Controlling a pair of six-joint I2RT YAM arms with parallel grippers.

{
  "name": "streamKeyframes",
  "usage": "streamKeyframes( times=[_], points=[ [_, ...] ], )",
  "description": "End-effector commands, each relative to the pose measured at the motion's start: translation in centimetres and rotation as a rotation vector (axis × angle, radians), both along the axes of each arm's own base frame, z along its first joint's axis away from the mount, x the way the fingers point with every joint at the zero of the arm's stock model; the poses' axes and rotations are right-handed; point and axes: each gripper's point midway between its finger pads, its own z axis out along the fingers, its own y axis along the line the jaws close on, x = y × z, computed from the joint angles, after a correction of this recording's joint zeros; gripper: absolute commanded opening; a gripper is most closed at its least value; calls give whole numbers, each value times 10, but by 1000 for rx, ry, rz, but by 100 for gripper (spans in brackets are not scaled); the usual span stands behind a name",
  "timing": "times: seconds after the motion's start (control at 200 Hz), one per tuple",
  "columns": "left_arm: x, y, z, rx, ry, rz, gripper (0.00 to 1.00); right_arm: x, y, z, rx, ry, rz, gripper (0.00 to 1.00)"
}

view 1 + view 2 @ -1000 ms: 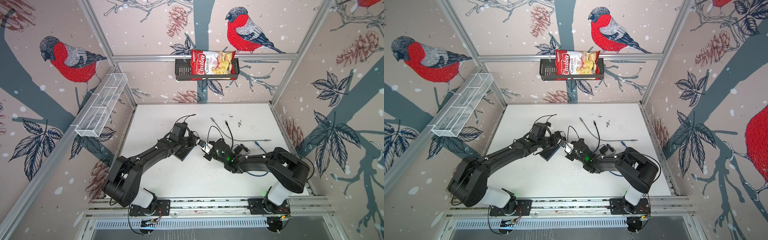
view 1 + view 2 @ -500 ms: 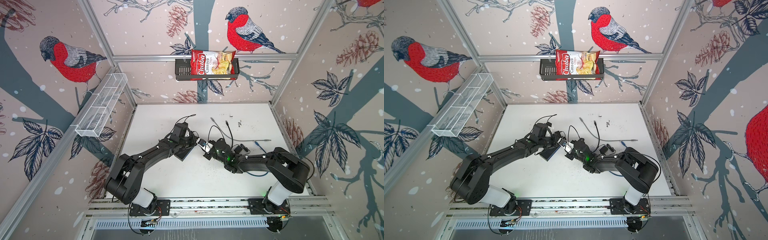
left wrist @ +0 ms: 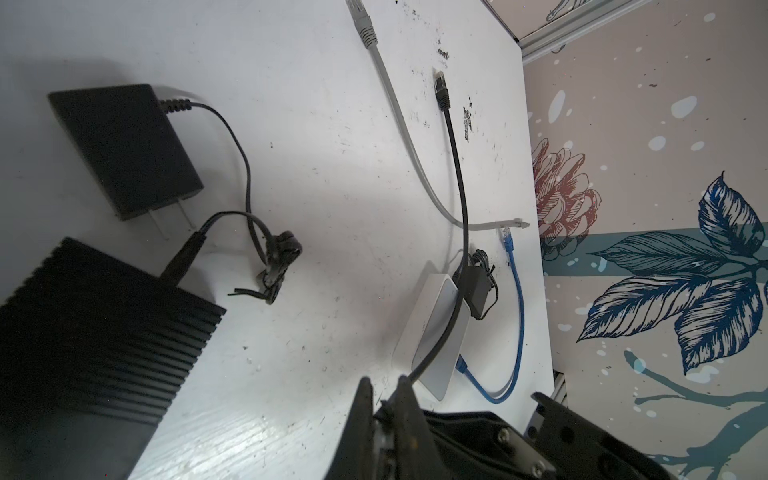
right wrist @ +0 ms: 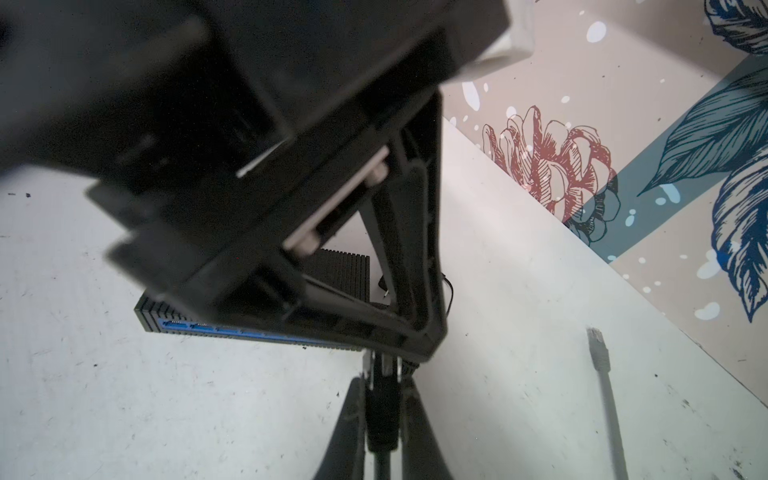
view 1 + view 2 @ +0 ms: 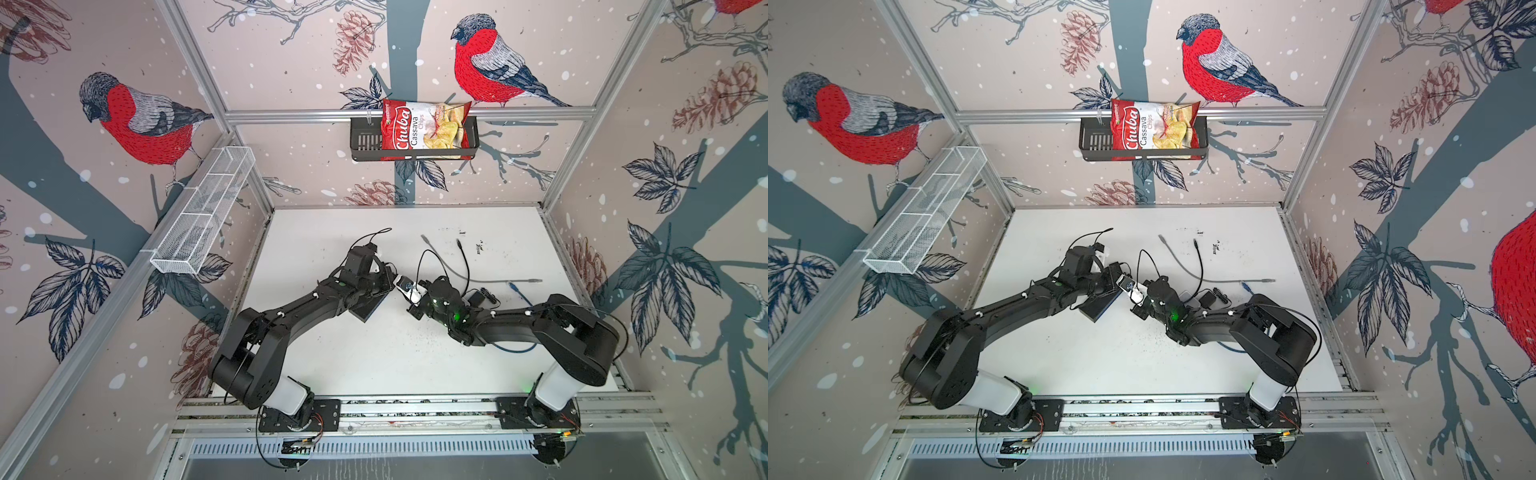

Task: Insert the plug into the switch port
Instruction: 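Carry the ethernet plug toward the switch while left gripper brings switch closer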

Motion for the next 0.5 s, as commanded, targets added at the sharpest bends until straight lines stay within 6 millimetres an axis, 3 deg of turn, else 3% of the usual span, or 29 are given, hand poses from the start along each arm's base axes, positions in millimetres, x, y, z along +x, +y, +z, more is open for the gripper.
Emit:
streamKeyframes(
  times=[0.0, 0.17, 0.495],
  points=[
    [-6, -5, -1, -5, -2, -38, 0, 5, 6, 19, 64, -36, 4, 8],
    [-5, -6, 2, -2, -35, -62, 0, 8, 0, 17, 76, -2, 2, 12],
    [-4, -16, 3, 28, -133, -183, 0, -4, -13, 14, 138, 124, 135, 31]
  ],
)
